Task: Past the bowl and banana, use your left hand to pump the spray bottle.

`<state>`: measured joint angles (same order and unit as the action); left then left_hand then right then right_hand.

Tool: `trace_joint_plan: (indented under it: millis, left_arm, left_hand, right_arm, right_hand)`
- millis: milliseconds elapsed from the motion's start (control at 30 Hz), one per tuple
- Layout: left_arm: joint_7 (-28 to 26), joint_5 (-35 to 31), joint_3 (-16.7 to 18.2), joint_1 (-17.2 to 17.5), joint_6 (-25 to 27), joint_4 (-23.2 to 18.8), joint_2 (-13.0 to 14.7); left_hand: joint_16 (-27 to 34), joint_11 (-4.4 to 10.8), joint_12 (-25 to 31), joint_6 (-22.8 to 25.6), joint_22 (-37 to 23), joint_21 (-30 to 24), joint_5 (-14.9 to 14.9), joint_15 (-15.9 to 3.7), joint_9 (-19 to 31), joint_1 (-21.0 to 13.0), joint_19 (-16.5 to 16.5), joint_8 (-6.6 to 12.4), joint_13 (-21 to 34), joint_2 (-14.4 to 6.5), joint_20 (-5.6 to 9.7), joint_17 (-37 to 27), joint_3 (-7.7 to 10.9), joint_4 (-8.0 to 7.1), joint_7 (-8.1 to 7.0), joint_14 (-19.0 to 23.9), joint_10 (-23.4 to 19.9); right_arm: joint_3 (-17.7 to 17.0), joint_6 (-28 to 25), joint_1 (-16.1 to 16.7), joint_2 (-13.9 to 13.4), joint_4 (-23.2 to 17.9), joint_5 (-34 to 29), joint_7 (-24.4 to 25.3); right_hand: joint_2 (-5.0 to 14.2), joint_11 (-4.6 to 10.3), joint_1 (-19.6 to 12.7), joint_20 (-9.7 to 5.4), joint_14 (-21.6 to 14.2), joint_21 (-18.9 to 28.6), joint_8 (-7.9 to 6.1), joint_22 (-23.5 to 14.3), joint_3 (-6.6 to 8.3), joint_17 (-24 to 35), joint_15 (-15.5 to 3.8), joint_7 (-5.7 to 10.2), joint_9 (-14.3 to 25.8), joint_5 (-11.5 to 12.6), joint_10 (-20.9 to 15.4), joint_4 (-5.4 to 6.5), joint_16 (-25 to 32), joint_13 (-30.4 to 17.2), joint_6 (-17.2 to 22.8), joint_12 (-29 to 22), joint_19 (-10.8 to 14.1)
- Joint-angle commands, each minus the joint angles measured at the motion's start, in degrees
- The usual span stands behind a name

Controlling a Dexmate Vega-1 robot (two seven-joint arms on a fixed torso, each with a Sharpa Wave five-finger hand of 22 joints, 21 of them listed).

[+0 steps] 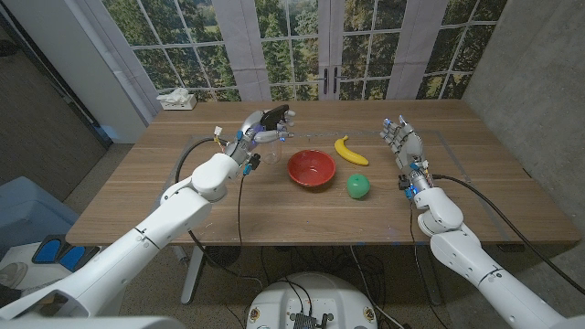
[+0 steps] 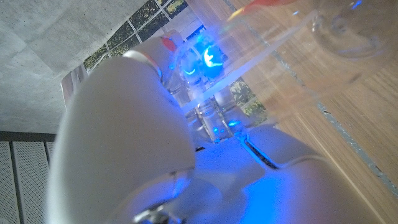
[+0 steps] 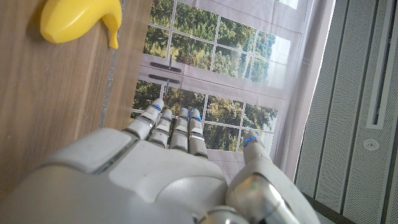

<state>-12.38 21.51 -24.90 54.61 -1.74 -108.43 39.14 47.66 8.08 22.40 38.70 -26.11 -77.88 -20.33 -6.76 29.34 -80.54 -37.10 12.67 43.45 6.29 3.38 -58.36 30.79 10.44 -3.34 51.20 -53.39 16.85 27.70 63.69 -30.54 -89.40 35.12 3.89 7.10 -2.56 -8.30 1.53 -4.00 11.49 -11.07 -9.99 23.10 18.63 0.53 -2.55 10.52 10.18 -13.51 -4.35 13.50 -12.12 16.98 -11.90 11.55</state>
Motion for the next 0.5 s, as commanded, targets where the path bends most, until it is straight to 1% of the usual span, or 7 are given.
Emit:
trace_joint_plan:
  millis: [33,100,167,200,333,500]
  left_arm:
    - [-3.71,-0.88,1.89,3.01,-1.01,-0.26,-1.96]
    - [-4.48,-1.0,2.18,3.49,-1.97,0.07,-2.6]
    - [-5.93,-1.87,2.4,3.91,-1.15,-0.49,-2.69]
    - [-6.83,-2.16,2.57,4.28,-1.58,-0.4,-3.19]
    - [-10.13,-3.85,3.11,5.42,-1.73,-0.72,-4.32]
    - [-12.66,-5.43,3.72,6.4,-1.44,-0.87,-5.02]
  left_hand:
    - [-0.19,-0.15,-0.35,-2.2,-14.03,-11.47,0.15,-4.54,-0.93,-14.4,-1.12,-1.78,-0.15,-14.67,9.03,0.88,0.66,-0.01,0.31,0.91,0.84]
    - [-0.64,-0.03,-0.41,-2.53,-13.8,-11.39,0.17,-5.06,-1.38,-14.38,-1.18,-2.14,-0.27,-14.67,9.03,1.7,0.79,-0.01,0.17,1.08,0.87]
    - [-0.61,-0.17,-0.38,-2.93,-13.68,-11.38,0.2,-5.09,-1.63,-14.32,-1.27,-2.38,-0.24,-14.64,9.02,1.79,0.83,-0.03,0.36,1.3,0.91]
    - [-0.6,-0.15,-0.39,-3.22,-13.62,-11.37,0.21,-5.07,-1.74,-14.29,-1.31,-2.52,-0.3,-14.62,9.01,1.77,0.84,-0.03,0.27,1.29,0.88]
    - [-0.79,-0.06,-0.37,-3.39,-13.38,-11.32,0.23,-5.45,-2.18,-14.28,-1.45,-2.61,-0.3,-14.54,9.0,2.2,0.99,0.01,0.1,1.62,0.92]
    - [-1.02,0.01,-0.46,-3.9,-13.06,-11.29,0.28,-5.59,-2.77,-14.15,-1.6,-2.77,-0.46,-14.4,8.98,2.73,1.12,0.0,0.08,2.04,1.03]
  right_arm:
    - [0.42,-0.55,-0.82,0.05,0.23,0.08,-0.58]
    - [0.54,-0.6,-0.93,-0.14,0.2,-0.38,-0.54]
    - [0.6,-0.76,-1.01,-0.13,0.16,-0.02,-0.83]
    - [0.64,-0.77,-1.02,0.0,0.11,-0.29,-0.45]
    - [0.81,-0.97,-1.21,-0.13,0.01,-0.51,-0.52]
    - [1.1,-1.35,-1.65,-0.17,0.04,-0.33,-0.97]
  right_hand:
    - [1.13,-0.15,0.28,0.05,-0.35,0.1,-0.14,-0.19,0.02,0.13,0.31,-0.2,0.12,0.06,-0.43,-0.2,0.36,-0.24,0.26,-0.17,0.35]
    - [1.13,-0.15,0.29,0.07,-0.36,0.09,-0.13,-0.19,0.03,0.13,0.28,-0.19,0.12,0.06,-0.4,-0.2,0.36,-0.24,0.25,-0.16,0.32]
    - [1.13,-0.15,0.29,0.04,-0.33,0.09,-0.12,-0.19,0.03,0.13,0.28,-0.19,0.12,0.06,-0.4,-0.21,0.35,-0.24,0.23,-0.16,0.34]
    - [1.13,-0.12,0.29,0.08,-0.34,0.1,-0.13,-0.19,0.03,0.13,0.26,-0.18,0.12,0.06,-0.39,-0.21,0.36,-0.24,0.24,-0.16,0.35]
    - [1.13,-0.16,0.29,0.09,-0.29,0.09,-0.13,-0.19,0.04,0.12,0.26,-0.17,0.12,0.06,-0.4,-0.22,0.34,-0.24,0.24,-0.16,0.32]
    - [1.13,-0.13,0.3,0.1,-0.33,0.09,-0.13,-0.19,0.04,0.12,0.24,-0.15,0.12,0.06,-0.41,-0.23,0.35,-0.24,0.25,-0.16,0.35]
